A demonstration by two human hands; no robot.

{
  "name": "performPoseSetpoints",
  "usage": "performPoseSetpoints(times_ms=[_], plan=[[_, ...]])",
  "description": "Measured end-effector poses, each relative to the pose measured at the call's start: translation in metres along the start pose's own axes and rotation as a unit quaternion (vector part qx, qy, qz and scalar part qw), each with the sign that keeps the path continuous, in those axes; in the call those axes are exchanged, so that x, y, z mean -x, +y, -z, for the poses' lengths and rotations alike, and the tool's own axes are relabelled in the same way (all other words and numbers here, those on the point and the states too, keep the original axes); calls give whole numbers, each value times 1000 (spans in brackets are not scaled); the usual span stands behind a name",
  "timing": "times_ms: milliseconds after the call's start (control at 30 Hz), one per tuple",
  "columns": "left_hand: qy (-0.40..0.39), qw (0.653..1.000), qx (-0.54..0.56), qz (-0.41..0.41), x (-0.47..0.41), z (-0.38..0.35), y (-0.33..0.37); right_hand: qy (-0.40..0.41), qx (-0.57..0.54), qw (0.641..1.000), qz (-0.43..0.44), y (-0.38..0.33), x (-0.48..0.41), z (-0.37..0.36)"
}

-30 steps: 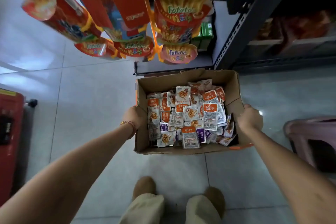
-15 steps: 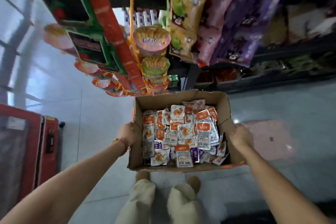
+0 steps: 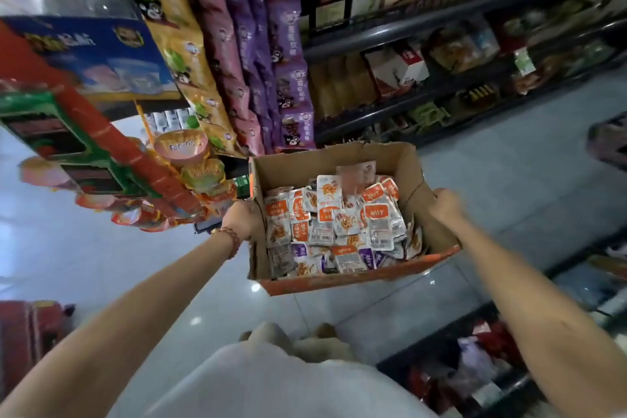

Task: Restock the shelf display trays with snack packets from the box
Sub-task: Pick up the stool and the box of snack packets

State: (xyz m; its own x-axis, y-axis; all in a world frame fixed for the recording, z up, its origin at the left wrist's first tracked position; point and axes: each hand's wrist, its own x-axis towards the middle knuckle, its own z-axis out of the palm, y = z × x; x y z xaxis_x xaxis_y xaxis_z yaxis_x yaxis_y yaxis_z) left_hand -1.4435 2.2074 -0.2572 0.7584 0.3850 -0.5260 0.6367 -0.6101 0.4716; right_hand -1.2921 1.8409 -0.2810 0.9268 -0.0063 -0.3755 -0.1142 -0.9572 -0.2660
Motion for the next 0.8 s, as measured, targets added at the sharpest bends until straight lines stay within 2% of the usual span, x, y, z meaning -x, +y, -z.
performPoseSetpoints(times_ms=[133, 267, 433, 600, 800], plan=[[4, 999, 22, -41, -14, -13, 78, 75, 4, 997, -23, 33, -26, 58], [-17, 995, 10, -96, -38, -23, 159, 117, 7, 992, -39, 59, -55, 112], [-17, 984, 22, -176, -86, -25, 251, 178, 5, 979, -101, 90, -90, 169], [-15, 984, 18, -179, -116, -41, 324, 193, 3, 972, -132, 133, -127, 205], [-1, 987, 41, -153, -145, -71, 401, 161, -6, 974, -157, 187, -199, 234]])
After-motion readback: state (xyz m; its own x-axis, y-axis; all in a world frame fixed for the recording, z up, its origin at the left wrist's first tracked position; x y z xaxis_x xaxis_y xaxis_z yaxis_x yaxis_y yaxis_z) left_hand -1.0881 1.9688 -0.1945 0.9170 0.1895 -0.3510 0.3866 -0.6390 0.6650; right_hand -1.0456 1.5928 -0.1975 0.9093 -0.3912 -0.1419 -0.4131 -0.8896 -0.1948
